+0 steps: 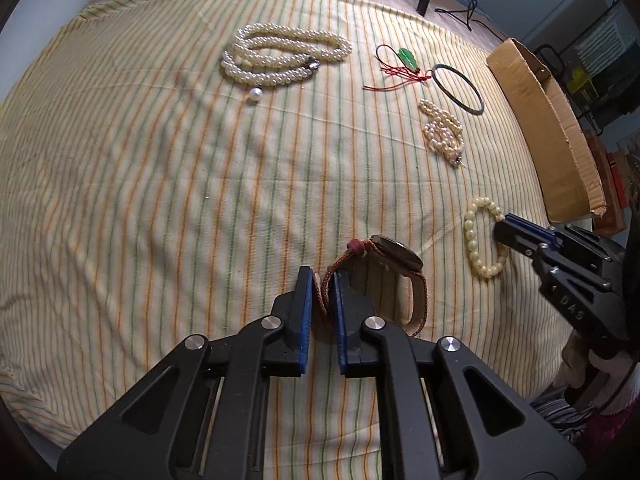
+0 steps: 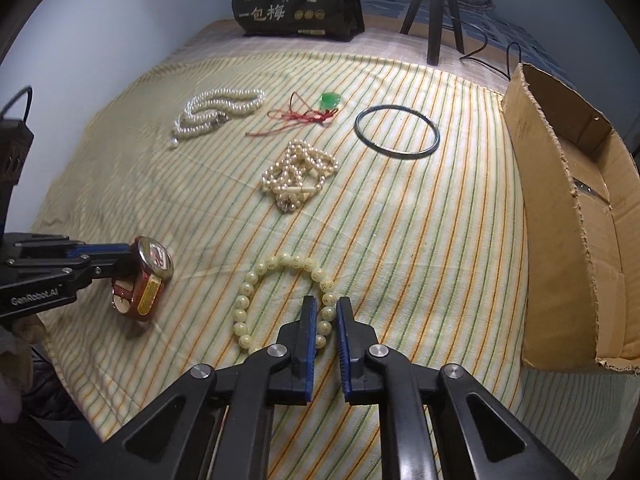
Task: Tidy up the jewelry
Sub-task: 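Grasp the brown leather watch with the left tool while the right tool grasps the cream bead bracelet, then carry the watch and bracelet into the cardboard box and open both tools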
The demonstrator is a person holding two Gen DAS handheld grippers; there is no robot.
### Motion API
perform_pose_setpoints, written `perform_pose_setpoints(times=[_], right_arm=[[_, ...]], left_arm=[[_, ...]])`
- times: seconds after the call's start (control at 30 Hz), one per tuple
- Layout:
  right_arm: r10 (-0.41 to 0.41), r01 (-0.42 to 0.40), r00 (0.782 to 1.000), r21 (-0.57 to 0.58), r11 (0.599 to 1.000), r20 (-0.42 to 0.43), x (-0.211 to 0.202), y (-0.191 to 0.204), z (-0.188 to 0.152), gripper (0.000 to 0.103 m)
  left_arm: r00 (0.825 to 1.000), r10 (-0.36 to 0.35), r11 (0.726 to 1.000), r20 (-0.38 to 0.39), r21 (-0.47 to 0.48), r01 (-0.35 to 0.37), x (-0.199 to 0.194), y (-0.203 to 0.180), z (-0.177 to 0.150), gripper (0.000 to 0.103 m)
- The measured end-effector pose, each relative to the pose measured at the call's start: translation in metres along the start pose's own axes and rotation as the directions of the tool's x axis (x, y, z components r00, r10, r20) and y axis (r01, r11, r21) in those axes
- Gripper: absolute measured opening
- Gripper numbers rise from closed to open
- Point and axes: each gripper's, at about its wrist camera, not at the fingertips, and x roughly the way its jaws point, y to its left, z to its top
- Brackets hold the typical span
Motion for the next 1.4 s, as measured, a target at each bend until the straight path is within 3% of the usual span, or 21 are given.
perform_pose_setpoints(times=[0.4, 0.87, 1.13, 1.4], right_arm=[[-0.016, 0.018, 0.996, -0.016, 1.0, 0.089, -0.021, 0.0, 0.005, 0.005], [-0.017, 0.032, 0.973, -0.064, 0.997, 0.229, -0.069, 0.012, 0.021, 0.005], [-0.041, 0.048, 0.951, -0.018, 0.999, 0.307, -0.1, -0.006, 0.03, 0.005], [-0.095, 0.075, 0.927, 0.068, 0.995, 0.362, -0.13, -0.049, 0.034, 0.005]], left_arm=[[0.996, 0.026, 1.0, 0.085, -0.002, -0.026, -0.023, 0.009, 0.0, 0.008], [0.98, 0.004, 1.0, 0.197, 0.025, -0.009, -0.059, -0.009, 0.009, 0.007], [0.968, -0.038, 0.999, 0.247, 0.038, 0.03, -0.075, -0.03, 0.022, 0.007], [0.954, -0.093, 0.994, 0.284, 0.076, 0.074, -0.085, -0.064, 0.037, 0.007]])
